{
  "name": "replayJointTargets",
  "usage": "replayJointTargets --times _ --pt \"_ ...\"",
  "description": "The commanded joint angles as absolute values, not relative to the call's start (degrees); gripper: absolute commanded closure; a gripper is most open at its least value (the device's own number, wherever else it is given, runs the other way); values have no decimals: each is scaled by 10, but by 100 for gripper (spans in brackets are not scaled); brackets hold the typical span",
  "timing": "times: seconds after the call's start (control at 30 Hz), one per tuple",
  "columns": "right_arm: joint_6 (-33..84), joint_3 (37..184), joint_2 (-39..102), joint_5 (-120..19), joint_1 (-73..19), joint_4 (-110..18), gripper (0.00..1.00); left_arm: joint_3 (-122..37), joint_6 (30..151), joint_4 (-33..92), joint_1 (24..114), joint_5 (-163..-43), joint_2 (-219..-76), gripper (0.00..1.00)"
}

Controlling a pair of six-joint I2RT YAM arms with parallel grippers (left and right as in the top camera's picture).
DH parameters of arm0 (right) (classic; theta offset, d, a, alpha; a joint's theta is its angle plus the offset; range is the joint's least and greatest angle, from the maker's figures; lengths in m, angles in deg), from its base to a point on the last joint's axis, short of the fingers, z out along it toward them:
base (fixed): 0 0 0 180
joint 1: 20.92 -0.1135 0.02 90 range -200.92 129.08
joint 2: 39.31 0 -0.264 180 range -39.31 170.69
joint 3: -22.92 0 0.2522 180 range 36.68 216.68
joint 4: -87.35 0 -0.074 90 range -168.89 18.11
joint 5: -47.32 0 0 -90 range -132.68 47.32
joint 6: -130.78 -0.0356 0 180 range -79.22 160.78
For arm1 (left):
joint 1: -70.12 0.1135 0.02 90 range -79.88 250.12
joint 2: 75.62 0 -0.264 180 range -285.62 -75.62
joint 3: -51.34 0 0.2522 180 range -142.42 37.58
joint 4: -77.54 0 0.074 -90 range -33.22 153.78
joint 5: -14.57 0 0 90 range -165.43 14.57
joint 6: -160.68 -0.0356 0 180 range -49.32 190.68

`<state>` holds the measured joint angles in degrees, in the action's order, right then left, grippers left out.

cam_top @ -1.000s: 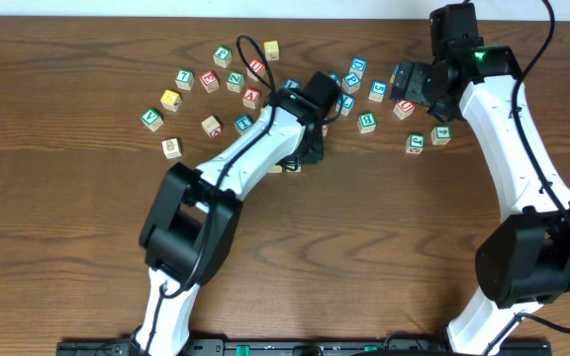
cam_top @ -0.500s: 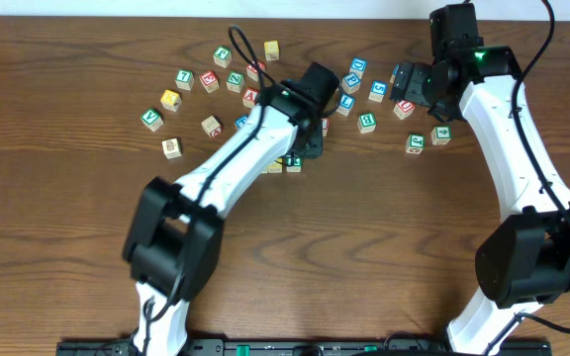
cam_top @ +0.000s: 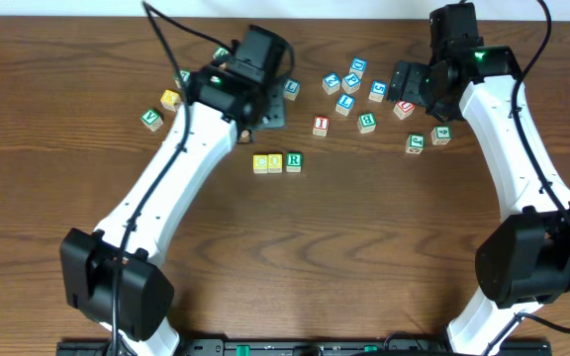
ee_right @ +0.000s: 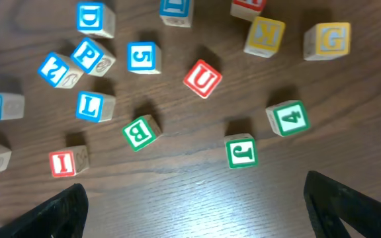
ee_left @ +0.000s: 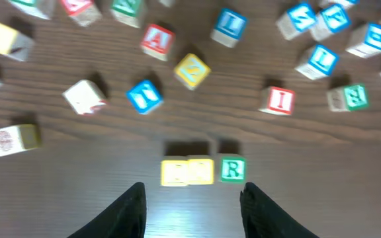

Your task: Spell out CORL

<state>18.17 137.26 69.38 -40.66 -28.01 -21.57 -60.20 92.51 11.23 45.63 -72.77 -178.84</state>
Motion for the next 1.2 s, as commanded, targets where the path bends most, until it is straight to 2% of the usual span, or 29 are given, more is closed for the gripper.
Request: replayJointTargets --times 0.0,0.4,0.77,1.17 --pt "218 1379 687 -441 -291 -218 1 -599 899 105 479 -717 -1775 54" --pt "242 1382 687 -491 -321 -240 1 -600 853 101 535 -717 -1768 54" --pt "246 1453 689 -490 -357 -266 1 -618 853 100 587 -717 -1760 54" --pt "246 1473 730 -486 -391 -319 1 -618 853 98 591 -717 -1759 54"
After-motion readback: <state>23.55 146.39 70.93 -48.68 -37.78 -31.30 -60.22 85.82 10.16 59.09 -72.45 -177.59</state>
